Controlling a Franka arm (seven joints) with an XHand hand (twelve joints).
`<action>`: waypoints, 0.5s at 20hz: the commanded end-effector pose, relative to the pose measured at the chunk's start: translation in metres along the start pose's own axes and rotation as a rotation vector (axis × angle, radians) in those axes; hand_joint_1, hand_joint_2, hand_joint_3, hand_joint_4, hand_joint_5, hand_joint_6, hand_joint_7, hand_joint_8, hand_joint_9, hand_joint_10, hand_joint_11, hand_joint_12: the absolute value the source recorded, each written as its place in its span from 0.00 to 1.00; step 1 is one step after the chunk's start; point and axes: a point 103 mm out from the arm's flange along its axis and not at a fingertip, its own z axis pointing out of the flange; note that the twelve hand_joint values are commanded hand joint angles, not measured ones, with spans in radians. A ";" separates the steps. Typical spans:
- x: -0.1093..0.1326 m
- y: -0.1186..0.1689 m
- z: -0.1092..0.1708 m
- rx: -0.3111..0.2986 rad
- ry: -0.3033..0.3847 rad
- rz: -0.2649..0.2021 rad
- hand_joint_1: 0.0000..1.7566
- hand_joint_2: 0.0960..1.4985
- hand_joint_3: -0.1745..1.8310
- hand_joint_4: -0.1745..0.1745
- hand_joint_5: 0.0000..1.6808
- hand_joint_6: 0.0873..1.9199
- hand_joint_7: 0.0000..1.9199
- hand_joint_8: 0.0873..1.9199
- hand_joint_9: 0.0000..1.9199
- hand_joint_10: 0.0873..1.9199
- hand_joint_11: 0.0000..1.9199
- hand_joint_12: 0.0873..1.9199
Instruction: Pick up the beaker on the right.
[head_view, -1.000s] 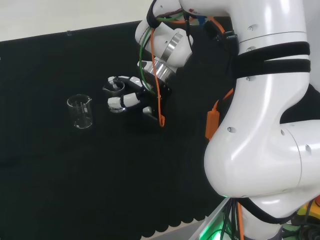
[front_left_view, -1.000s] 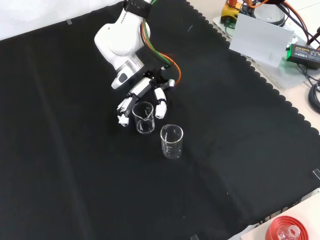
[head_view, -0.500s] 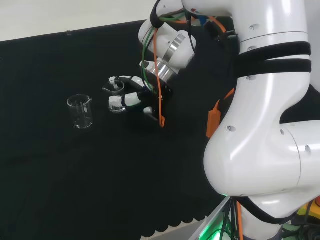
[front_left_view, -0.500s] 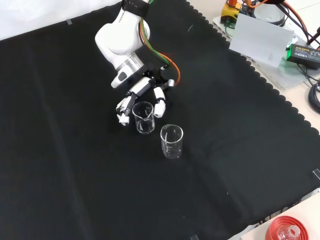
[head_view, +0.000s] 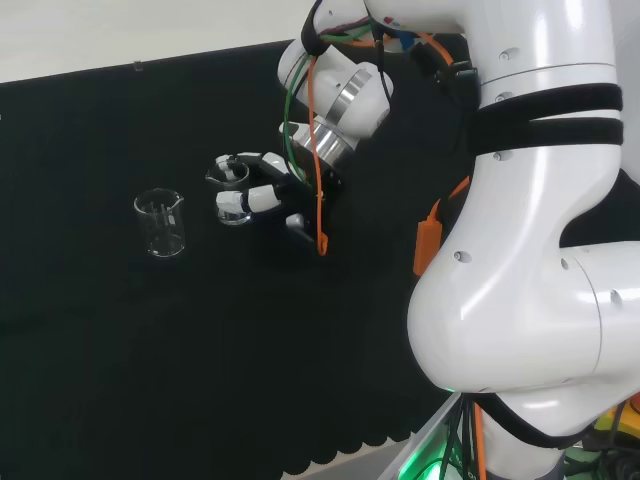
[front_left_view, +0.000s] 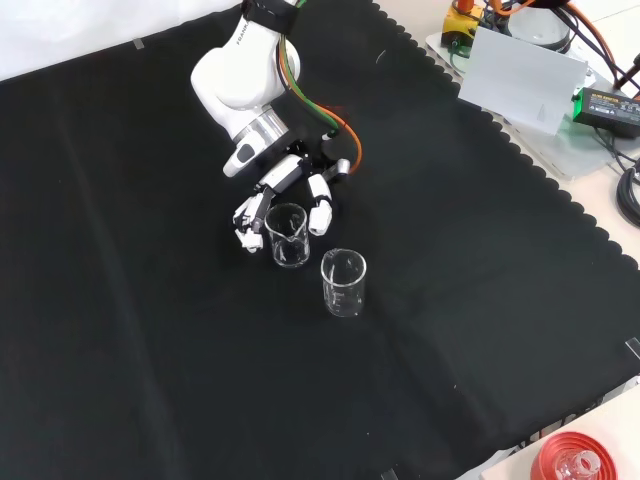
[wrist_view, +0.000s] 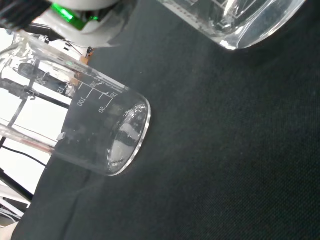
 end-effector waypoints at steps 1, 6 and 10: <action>0.000 -0.001 -0.002 -0.004 0.017 -0.006 0.51 0.34 0.37 0.44 0.27 0.00 0.23 0.25 0.21 0.29 0.00 0.63; -0.001 -0.002 -0.004 -0.017 0.017 -0.010 0.51 0.34 0.37 0.44 0.29 0.00 0.24 0.25 0.22 0.29 0.00 0.64; -0.001 -0.002 -0.004 -0.026 0.024 -0.004 0.51 0.34 0.37 0.44 0.29 0.00 0.25 0.25 0.22 0.29 0.00 0.64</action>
